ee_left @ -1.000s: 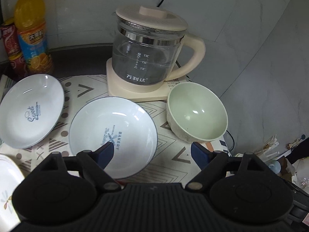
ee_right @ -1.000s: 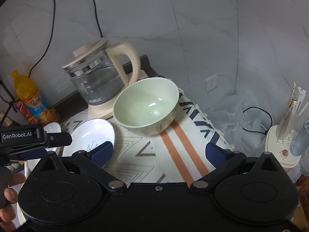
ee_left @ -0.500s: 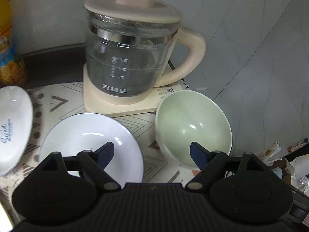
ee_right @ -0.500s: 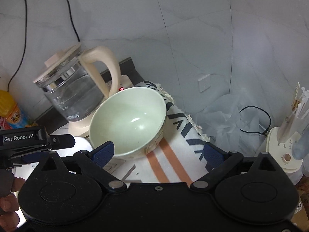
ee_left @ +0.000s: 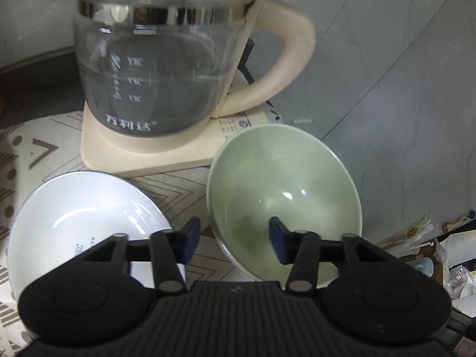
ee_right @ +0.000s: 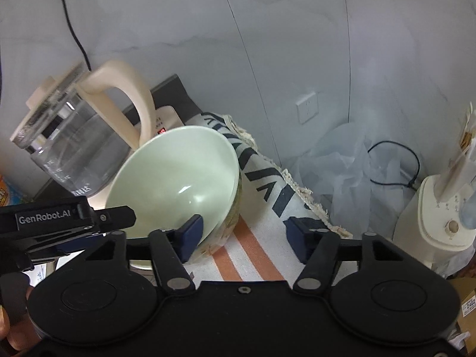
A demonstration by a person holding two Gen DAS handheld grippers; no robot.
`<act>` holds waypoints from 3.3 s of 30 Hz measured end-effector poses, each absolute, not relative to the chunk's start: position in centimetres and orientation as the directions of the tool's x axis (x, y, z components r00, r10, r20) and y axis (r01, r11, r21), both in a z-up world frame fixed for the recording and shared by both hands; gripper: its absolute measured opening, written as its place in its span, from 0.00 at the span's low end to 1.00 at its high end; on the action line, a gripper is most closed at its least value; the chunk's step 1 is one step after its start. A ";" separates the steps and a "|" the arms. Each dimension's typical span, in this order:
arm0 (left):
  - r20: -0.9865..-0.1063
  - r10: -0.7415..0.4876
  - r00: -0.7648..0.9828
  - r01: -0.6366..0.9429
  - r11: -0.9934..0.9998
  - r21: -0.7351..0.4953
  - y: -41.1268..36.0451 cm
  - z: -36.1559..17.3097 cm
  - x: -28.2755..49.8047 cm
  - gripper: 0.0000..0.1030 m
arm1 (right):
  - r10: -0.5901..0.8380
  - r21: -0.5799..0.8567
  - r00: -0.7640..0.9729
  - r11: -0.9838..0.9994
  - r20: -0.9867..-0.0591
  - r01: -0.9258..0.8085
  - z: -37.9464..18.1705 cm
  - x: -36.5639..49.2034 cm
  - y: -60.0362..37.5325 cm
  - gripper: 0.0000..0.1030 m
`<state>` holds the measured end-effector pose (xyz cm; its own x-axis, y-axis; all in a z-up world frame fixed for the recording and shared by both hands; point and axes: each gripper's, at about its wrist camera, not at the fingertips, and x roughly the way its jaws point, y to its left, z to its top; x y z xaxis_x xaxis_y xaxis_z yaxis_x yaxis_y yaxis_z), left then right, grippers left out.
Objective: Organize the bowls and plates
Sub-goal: 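Move both grippers to the small pale green bowl beside the kettle, then close both grippers on the rim of the small green bowl, then carry the small green bowl with both grippers and lower it onto the stack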
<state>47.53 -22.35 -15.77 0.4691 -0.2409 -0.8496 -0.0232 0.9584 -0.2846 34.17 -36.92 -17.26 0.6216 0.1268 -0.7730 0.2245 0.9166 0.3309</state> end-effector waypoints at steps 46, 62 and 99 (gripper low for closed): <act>-0.772 -0.173 0.611 -0.128 0.941 -0.312 -18.7 -7.8 33.5 0.16 | 0.229 0.361 0.742 0.932 -0.630 0.019 -9.8 24.2 -32.5 0.22; -0.756 -0.123 0.643 -0.189 0.931 -0.312 -15.3 -5.9 28.3 0.16 | 0.299 0.370 0.752 0.926 -0.587 -0.080 -7.9 20.8 -29.4 0.22; -0.810 -0.073 0.582 -0.323 0.893 -0.313 -12.3 -7.0 21.6 0.17 | 0.400 0.332 0.626 0.915 -0.669 -0.230 -8.6 16.8 -25.1 0.22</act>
